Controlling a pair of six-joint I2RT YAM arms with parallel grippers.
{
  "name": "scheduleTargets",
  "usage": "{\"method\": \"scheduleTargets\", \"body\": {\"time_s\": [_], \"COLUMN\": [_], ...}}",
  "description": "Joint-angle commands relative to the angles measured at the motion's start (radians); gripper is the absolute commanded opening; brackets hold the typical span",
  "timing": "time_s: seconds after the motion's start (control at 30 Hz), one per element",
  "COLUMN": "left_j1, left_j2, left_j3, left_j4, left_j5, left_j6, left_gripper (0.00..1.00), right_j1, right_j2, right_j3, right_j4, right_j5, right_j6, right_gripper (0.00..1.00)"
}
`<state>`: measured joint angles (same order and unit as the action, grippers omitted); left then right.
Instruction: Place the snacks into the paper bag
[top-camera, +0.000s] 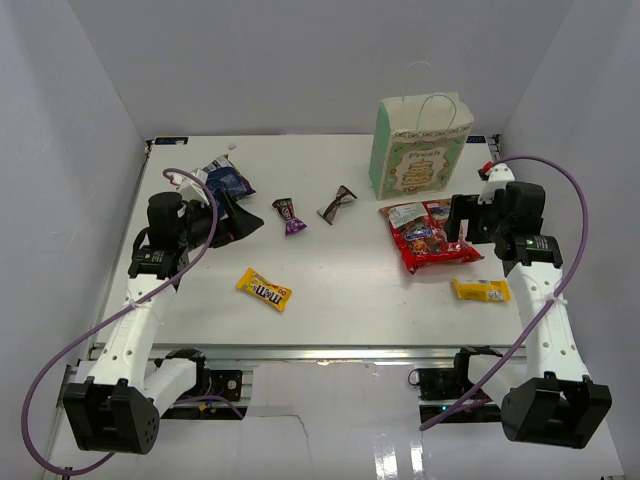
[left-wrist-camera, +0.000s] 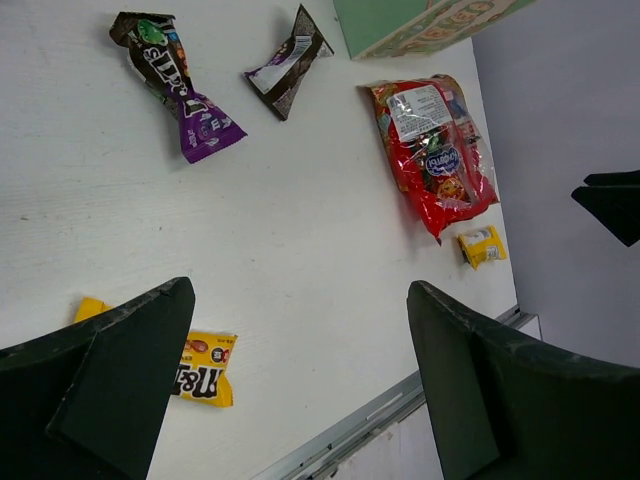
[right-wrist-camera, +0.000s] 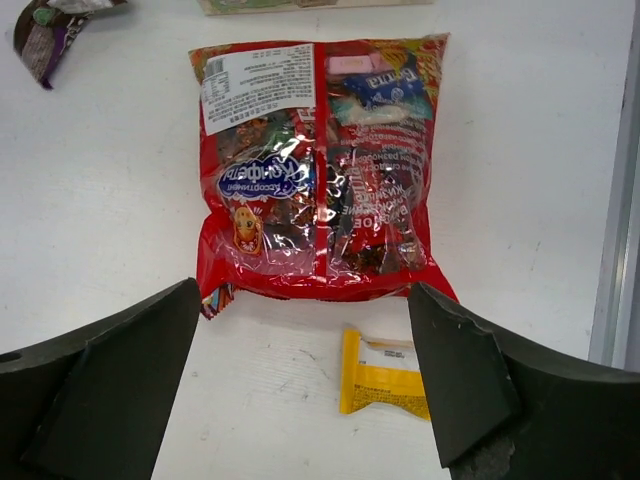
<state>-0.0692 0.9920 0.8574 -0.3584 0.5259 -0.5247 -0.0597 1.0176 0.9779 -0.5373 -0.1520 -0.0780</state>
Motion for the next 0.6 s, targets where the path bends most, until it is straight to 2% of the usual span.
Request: {"method": "scheduleTargets", "body": {"time_s": [0.0,0.07,0.1,0.13,0.23,0.27,0.33,0.37,0.4,0.43,0.47,0.57], "left_j1": [0.0,0.0,0.0,0.0,0.0,0.0,0.002,0.0,0.002,0.0,0.0,0.002], "left_j2": [-0.019,-0.021,-0.021,-0.019,-0.026,-0.026,-0.03,-0.03,-0.029,-0.029,-0.026,-0.027], "left_j3": [-0.003,-0.008,-0.009,-0.009,-0.015,-0.02,-0.026,-0.029,-0.029,-0.027,-0.024,-0.026], "left_j4": [0.015,0.016,0.016,0.016,0.015,0.015,0.013,0.012,0.009,0.009,0.007,0.006], "left_j5": [0.029,0.032,0.033,0.033,0.034,0.034,0.034,0.036,0.036,0.039,0.045,0.04], "left_j6": [-0.004,-0.005,-0.006,-0.006,-0.008,-0.006,-0.011,-0.012,-0.015,-0.015,-0.017,-0.008], "left_gripper": [0.98,0.98,0.98,0.98,0.98,0.98,0.98,0.98,0.98,0.98,0.98,0.98], "right_j1": [-0.006,-0.005,0.006,0.015,0.05,0.052,0.049,0.047,0.038,0.035,0.032,0.029], "right_j2": [0.007,0.013,0.025,0.033,0.081,0.093,0.127,0.133,0.137,0.136,0.139,0.198], "right_j3": [0.057,0.067,0.073,0.079,0.088,0.102,0.117,0.126,0.12,0.11,0.084,0.044], "right_j4": [-0.029,-0.085,-0.186,-0.235,-0.358,-0.396,-0.499,-0.559,-0.604,-0.618,-0.615,-0.551], "right_j5": [-0.143,-0.283,-0.42,-0.455,-0.434,-0.443,-0.501,-0.539,-0.596,-0.61,-0.601,-0.488], "right_j6": [-0.096,-0.364,-0.479,-0.666,-0.796,-0.903,-1.01,-1.236,-1.329,-1.406,-1.556,-1.721], "right_gripper": [0.9,0.9,0.9,0.9,0.9,0.9,0.9,0.9,0.91,0.92,0.93,0.96]}}
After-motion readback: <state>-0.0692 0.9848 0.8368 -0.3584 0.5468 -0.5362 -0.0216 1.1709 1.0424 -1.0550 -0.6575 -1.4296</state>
